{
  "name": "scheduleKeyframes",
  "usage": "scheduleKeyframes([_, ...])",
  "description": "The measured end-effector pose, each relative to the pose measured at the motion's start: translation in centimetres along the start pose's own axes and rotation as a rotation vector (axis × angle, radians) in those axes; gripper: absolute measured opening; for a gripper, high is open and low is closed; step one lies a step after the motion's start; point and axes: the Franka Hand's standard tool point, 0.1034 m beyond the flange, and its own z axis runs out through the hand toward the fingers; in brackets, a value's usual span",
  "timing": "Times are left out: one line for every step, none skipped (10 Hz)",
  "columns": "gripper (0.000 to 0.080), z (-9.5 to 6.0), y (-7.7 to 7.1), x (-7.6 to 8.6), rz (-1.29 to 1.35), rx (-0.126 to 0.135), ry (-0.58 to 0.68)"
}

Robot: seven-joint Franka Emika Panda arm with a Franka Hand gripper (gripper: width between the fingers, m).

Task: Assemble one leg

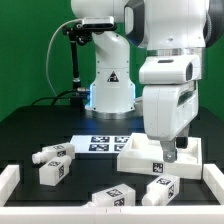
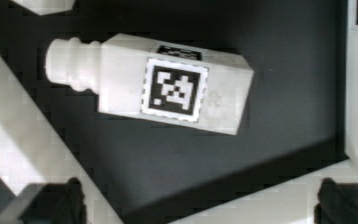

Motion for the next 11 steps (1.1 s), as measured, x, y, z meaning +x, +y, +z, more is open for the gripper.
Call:
scheduleKeyframes([0.0650,0.0,0.0,0.0,0.000,0.000,0.000])
scheduleKeyframes([0.0650,0.0,0.0,0.0,0.000,0.000,0.000])
scheduleKeyframes([0.0650,0.0,0.0,0.0,0.000,0.000,0.000])
scheduleKeyframes([0.0650,0.0,0.3,-0.5,-0.028,-0.002,-0.003])
scheduleKeyframes([0.0650,0.0,1.3,-2.3,-0.158,-0.008,-0.010])
scheduleKeyframes([0.0650,-0.1,2.3,-3.3,-0.236,-0.021,-0.008])
scheduleKeyframes([0.0650,0.2,2.9,-3.6,-0.321,-0.032,-0.003])
scheduleKeyframes([0.0650,0.7,3.2,-3.5,-0.414,-0.034,-0.005])
scheduleKeyframes([0.0650,0.9,3.1,-2.4,-0.431,-0.065,0.012])
scheduleKeyframes([0.0650,0.8,2.4,-2.2,-0.392,-0.095,0.030])
scheduleKeyframes([0.0650,0.9,2.4,-2.6,-0.391,-0.083,0.023])
